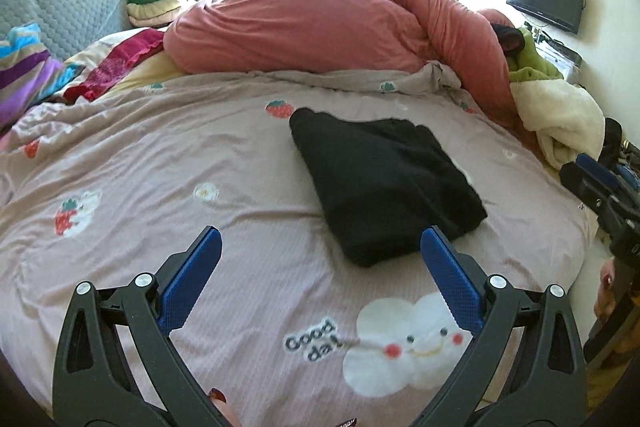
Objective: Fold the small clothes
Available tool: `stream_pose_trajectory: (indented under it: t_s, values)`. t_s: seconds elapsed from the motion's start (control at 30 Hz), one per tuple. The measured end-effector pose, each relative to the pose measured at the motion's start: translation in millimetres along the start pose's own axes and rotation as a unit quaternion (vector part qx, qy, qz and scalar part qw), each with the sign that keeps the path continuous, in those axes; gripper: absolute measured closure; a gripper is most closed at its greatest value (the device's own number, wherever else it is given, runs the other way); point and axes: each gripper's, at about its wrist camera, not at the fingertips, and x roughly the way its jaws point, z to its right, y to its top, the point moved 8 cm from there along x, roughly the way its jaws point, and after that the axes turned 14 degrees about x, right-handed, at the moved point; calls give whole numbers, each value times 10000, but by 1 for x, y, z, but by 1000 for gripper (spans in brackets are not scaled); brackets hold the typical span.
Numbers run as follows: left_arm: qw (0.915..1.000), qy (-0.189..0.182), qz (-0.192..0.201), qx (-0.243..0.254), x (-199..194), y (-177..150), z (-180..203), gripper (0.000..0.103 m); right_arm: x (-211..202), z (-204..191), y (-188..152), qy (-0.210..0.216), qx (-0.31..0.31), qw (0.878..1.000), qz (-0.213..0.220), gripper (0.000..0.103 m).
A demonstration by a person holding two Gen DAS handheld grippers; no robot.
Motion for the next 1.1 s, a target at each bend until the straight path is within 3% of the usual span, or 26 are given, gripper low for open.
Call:
stream_pose_trajectory:
  t_s: [0.23,0.63,1.1]
  values:
    - [9996,82,-156,-226,-2,-31,-10,10,-4,-2,-27,-123,99,9996,-221,5]
    - [9978,27,-479,-455,15,-73,-12,10,22,10,-104,-569,502,9916,-1049,5]
    - [9970,141,-542,-528,16,-78,-17,10,27,6,-109,-498,466,9913,-1125,5]
